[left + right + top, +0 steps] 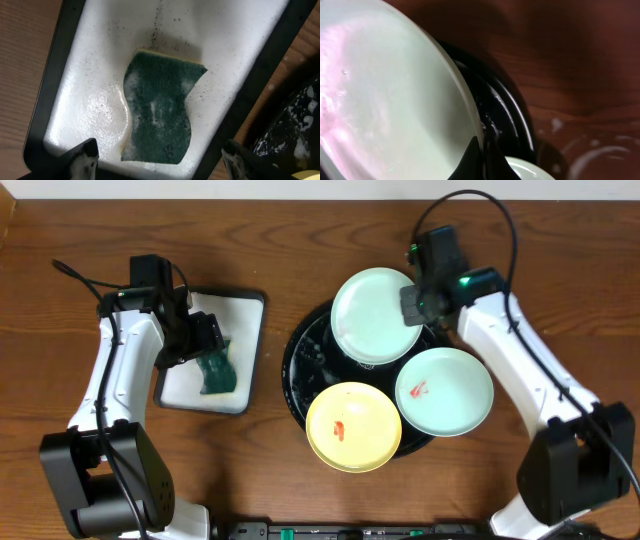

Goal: Clean dirty plates on tray and stack at the side
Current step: 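Lift the scrubbed pale green plate with the right gripper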

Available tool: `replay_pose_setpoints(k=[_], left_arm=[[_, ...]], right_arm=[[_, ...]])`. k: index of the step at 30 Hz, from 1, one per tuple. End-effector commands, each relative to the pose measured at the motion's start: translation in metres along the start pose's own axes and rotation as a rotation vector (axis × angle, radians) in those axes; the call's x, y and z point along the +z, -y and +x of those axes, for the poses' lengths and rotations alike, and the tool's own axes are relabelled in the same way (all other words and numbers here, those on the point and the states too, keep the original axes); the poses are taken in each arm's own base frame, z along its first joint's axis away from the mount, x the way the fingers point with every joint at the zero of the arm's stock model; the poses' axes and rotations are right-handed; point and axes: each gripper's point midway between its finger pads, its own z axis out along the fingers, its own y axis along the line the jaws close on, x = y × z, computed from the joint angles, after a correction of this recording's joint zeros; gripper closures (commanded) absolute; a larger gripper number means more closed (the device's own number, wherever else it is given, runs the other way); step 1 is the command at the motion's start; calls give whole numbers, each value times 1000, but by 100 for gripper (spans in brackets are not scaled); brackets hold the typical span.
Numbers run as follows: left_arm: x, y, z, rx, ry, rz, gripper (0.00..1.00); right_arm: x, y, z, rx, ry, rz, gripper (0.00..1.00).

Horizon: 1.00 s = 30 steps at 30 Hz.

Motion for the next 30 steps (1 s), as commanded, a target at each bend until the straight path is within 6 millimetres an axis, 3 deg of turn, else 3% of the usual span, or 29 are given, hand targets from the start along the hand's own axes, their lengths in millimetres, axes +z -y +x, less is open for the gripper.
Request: replay_pose_setpoints(k=[1,12,16,30], left_arm=[[2,-3,4,-2,-12,-12,20],[2,-3,4,-2,-12,-12,20],[2,-3,4,-2,-12,-12,19],[2,-3,4,-2,-12,-12,19]], right_arm=[[-16,13,-8,-57,62,199,99],[-94,-3,-28,-209,306,592,99],[-106,-23,-26,-310,328,616,99],[-137,-43,-26,-455,395,762,99]])
